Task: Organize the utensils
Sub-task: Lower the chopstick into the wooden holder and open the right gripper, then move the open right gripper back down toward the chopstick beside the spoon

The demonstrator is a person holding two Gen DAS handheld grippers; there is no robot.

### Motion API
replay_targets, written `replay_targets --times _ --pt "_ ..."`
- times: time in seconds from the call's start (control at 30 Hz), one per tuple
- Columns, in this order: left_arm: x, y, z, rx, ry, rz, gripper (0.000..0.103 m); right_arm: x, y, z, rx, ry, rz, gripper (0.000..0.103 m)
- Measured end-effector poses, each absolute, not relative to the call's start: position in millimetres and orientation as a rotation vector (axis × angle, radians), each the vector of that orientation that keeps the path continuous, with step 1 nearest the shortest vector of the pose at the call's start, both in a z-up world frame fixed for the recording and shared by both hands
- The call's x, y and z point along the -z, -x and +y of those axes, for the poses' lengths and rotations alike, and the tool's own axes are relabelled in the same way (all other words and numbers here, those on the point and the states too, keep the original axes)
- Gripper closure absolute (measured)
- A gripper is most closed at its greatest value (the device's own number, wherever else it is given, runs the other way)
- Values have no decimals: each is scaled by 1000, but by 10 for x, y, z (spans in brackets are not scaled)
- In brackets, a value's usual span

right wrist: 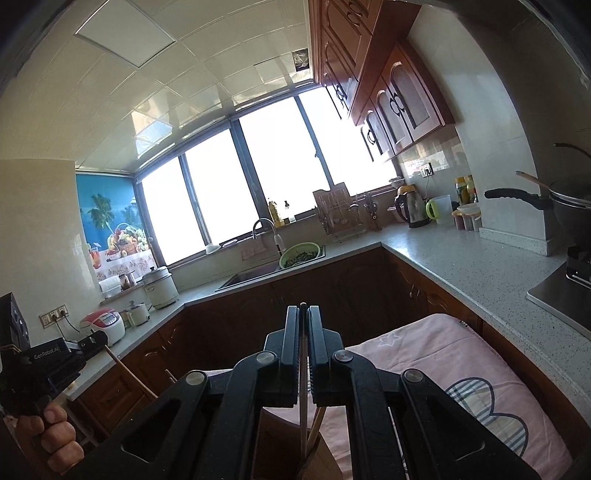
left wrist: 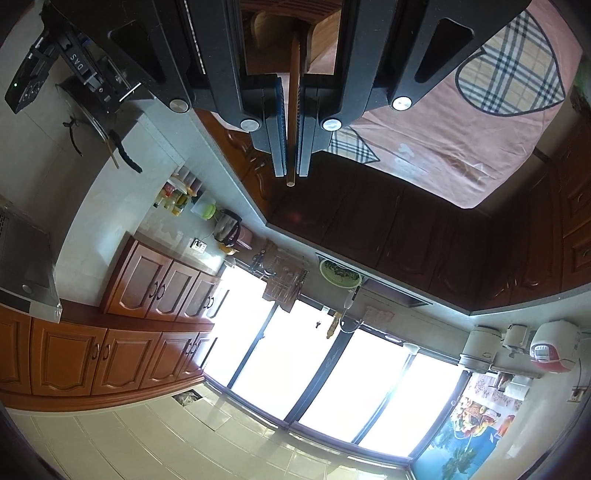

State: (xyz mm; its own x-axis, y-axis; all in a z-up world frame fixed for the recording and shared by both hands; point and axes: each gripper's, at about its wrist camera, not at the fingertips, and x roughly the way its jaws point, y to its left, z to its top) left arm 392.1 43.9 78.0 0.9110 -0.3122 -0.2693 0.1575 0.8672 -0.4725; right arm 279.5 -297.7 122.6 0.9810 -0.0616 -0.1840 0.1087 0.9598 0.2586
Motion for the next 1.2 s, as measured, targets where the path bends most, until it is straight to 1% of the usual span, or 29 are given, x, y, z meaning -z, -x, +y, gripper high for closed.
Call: replay_targets --times 0.27,0.47,0.9,0.97,1.0,1.03,1.07,1.1,1.13,1.17,1.2 --pt "-476 -4168 225 253 429 416 100 -841 -2916 -2933 85 -305 242 99" --pt "-393 -4297 162 270 409 463 100 -652 -2955 -2967 87 -340 285 99" --pt "-435 -4380 145 276 378 481 99 -656 -3014 -2988 86 -336 315 98" --pt "-434 -4380 139 271 369 486 98 -654 -3022 -2989 87 -335 322 98" --pt "-428 -4366 140 272 368 489 96 -650 -3032 -2991 86 -337 327 97" --pt "-429 -4365 146 274 372 492 90 -648 -3037 -2994 84 -340 330 96" --pt "-431 -4357 154 277 376 493 86 -651 -3039 -2995 81 -341 333 94" --pt "-431 -4333 165 272 379 489 80 -657 -3033 -2993 77 -342 333 93" --pt "-436 -4314 181 265 381 486 76 -666 -3022 -2997 69 -347 330 93" --pt "-437 -4296 190 263 384 486 75 -675 -3009 -3002 69 -351 329 89" --pt "-435 -4281 210 264 390 488 70 -682 -2993 -3008 68 -356 326 81"
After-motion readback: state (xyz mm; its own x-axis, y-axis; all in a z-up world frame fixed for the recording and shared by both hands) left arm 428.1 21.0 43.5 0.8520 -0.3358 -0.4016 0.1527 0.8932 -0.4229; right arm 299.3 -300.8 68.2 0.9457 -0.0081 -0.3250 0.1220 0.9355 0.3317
